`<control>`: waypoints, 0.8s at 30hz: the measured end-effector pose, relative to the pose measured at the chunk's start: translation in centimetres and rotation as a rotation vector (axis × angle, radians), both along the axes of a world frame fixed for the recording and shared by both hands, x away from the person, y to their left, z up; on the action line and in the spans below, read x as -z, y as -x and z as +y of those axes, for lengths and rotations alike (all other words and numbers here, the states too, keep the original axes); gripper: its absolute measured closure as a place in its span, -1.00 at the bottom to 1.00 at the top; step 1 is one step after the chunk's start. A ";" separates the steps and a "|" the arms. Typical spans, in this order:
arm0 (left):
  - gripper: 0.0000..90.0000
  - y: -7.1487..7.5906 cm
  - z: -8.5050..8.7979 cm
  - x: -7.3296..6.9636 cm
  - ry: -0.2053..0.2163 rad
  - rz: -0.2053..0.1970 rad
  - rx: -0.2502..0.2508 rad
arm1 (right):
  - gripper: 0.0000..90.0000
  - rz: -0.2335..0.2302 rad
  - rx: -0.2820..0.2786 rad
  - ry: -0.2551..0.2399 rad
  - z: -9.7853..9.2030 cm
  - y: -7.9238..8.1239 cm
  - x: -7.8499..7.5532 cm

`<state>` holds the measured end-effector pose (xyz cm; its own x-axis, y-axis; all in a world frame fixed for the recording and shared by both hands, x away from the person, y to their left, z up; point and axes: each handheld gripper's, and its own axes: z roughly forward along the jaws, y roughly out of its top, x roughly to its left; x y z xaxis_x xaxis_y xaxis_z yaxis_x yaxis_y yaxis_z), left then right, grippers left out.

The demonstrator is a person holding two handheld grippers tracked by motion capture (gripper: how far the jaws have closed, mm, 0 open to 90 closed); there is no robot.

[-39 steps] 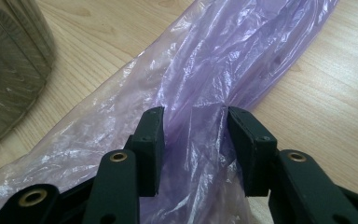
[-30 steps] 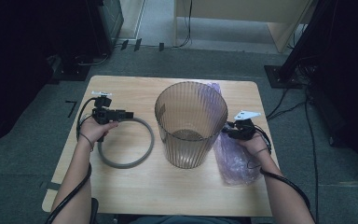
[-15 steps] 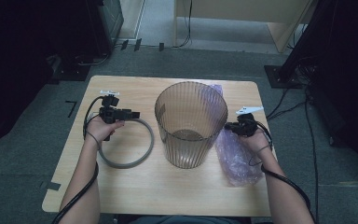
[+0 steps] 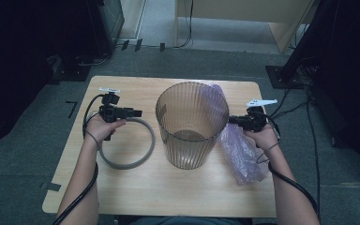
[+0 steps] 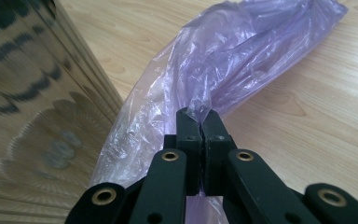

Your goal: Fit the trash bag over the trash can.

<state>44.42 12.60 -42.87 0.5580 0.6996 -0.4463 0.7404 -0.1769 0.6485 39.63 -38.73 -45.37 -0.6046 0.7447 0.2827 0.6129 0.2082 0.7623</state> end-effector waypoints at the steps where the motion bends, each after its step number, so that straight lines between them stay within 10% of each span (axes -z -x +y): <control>1: -0.13 0.1 -0.2 -0.3 -0.005 -0.003 0.005 | 0.98 0.001 0.003 0.003 -0.1 0.0 -0.1; 24: -0.12 1.3 -1.9 -3.8 -0.002 -0.016 0.066 | 0.98 0.073 -0.012 -0.054 -0.6 1.0 -4.0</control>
<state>43.08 10.71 -39.05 0.6100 0.6618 -0.4358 0.7169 -0.2266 0.6593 38.60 -39.38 -41.33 -0.5899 0.7197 0.3662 0.6650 0.1756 0.7259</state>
